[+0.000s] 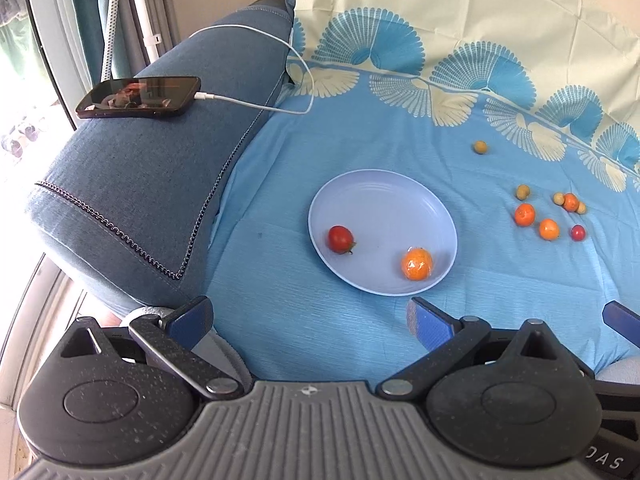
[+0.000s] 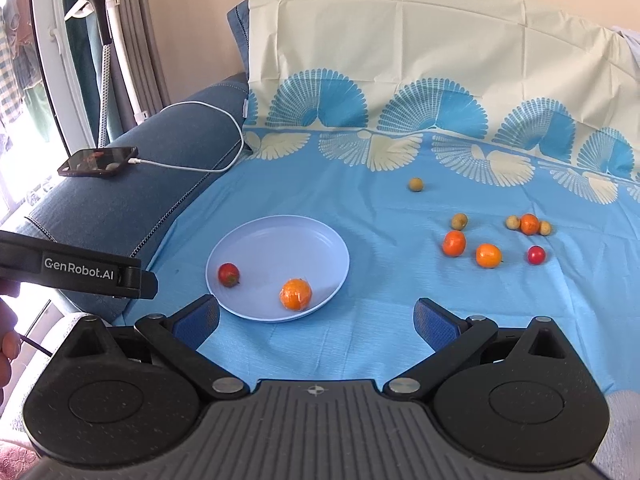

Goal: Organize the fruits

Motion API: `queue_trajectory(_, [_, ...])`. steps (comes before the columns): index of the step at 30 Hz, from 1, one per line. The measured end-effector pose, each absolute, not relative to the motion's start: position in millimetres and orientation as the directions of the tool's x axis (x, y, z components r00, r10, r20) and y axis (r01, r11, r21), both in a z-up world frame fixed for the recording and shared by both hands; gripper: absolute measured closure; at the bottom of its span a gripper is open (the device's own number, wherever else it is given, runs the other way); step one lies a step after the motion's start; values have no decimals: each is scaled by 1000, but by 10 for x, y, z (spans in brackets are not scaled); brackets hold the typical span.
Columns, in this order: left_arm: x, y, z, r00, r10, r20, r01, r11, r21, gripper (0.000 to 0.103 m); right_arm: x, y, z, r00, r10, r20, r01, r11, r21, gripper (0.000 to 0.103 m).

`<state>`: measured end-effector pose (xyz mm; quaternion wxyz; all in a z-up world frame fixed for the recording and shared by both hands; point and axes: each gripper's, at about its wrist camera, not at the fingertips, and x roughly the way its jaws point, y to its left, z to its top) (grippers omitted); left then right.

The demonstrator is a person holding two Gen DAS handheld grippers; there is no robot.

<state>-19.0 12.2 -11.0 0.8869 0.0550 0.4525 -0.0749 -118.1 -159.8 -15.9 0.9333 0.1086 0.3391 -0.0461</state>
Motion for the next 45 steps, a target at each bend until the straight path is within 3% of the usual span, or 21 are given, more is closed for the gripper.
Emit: queue_trajectory(45, [-174,103,-115,570,-94,-817,193,981,22,0,-1137,-1582,-196,756,-6,-654,153,974,167,1])
